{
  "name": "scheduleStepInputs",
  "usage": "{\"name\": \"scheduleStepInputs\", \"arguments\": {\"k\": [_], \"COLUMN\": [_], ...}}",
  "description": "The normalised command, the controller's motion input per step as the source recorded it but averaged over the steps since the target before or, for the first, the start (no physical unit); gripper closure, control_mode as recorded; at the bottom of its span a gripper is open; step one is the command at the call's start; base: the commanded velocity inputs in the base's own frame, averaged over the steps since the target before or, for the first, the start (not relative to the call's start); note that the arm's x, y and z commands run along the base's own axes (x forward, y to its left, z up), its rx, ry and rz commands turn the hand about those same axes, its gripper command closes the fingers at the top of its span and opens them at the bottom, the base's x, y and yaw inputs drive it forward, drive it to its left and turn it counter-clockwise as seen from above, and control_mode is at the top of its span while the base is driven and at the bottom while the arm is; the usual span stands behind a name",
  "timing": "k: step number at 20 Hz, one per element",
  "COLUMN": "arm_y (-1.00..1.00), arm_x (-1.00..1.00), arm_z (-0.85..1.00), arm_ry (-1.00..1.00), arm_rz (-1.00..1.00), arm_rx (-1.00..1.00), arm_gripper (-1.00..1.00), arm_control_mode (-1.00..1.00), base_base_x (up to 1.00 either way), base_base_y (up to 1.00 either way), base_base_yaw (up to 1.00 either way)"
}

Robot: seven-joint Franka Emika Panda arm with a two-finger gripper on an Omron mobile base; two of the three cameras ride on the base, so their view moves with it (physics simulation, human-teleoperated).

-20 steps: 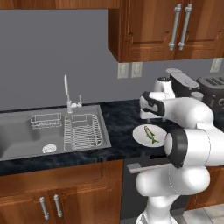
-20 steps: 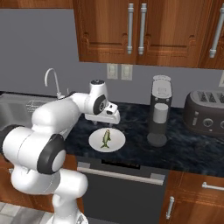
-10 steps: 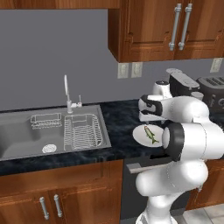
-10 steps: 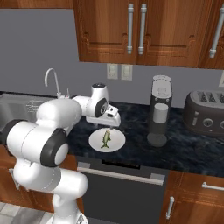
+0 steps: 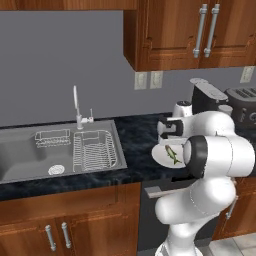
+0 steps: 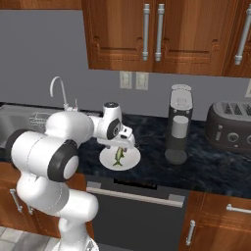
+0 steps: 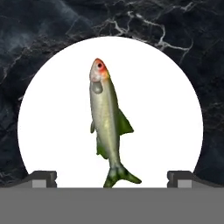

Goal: Retrieve the frozen meat and place it in the pot on a burner. Then turn the burner on.

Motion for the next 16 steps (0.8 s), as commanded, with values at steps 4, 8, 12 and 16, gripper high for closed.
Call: {"name": "scheduleStepInputs", "arguments": {"k": [4, 8, 12, 16], "arm_y": [0.0, 0.0, 0.0, 0.0], "arm_x": [0.03, 0.08, 0.08, 0.09], "arm_z": [-0.34, -0.37, -0.32, -0.21], "arm_ry": [0.0, 0.0, 0.0, 0.0], "arm_rz": [0.0, 0.0, 0.0, 0.0], "arm_rx": [0.0, 0.0, 0.0, 0.0], "arm_gripper": [-1.0, -1.0, -1.0, -1.0], "arm_control_mode": [-1.0, -1.0, -1.0, -1.0], "base_base_x": [0.0, 0.0, 0.0, 0.0], "base_base_y": [0.0, 0.0, 0.0, 0.0], "base_base_yaw": [0.0, 0.0, 0.0, 0.0]}}
